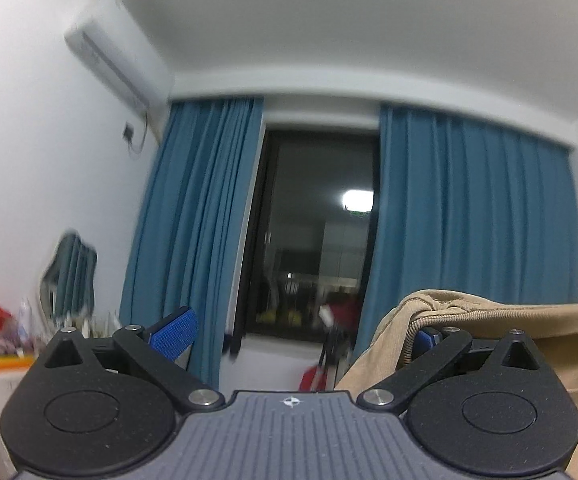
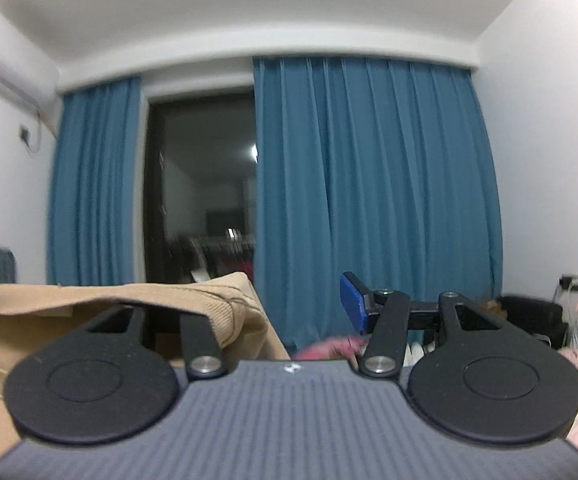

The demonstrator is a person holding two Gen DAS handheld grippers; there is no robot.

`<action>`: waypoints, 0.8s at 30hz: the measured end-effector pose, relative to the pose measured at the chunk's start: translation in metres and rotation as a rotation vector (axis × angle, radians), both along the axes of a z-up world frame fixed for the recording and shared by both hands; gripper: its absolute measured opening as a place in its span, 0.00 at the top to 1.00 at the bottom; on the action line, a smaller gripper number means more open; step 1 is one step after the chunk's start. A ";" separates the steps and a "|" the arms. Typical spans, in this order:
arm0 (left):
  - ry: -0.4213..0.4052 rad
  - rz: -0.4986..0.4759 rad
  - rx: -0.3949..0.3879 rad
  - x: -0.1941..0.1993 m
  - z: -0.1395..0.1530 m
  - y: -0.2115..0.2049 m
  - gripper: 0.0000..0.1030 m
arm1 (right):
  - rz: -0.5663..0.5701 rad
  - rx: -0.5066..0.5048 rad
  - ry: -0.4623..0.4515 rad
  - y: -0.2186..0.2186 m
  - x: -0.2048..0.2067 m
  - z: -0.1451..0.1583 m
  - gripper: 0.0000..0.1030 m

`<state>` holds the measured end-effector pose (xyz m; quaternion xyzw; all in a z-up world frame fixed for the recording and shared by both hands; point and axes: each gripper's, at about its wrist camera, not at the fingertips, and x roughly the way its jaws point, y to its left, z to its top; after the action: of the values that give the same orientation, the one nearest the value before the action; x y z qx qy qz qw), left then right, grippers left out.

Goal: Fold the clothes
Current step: 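Lift the sweatshirt high with both grippers and shake it out, then lower the sweatshirt flat onto the bed and open both grippers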

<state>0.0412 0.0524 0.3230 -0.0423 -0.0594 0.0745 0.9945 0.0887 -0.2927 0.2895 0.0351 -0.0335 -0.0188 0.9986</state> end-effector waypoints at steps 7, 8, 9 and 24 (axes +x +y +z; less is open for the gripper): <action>0.190 0.045 0.045 0.197 -0.148 -0.020 0.00 | -0.052 -0.029 0.184 0.008 0.174 -0.138 0.45; 0.227 0.046 0.055 0.223 -0.175 -0.022 0.00 | -0.059 -0.035 0.220 0.009 0.200 -0.164 0.45; 0.266 0.045 0.064 0.245 -0.201 -0.025 0.00 | -0.065 -0.041 0.260 0.009 0.225 -0.189 0.45; 0.767 0.039 0.305 0.397 -0.468 -0.059 0.01 | -0.058 -0.161 0.684 0.019 0.369 -0.431 0.45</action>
<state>0.4383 -0.0070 -0.1453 0.1373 0.3045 0.0938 0.9379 0.4581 -0.2736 -0.1412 -0.0532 0.3008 -0.0551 0.9506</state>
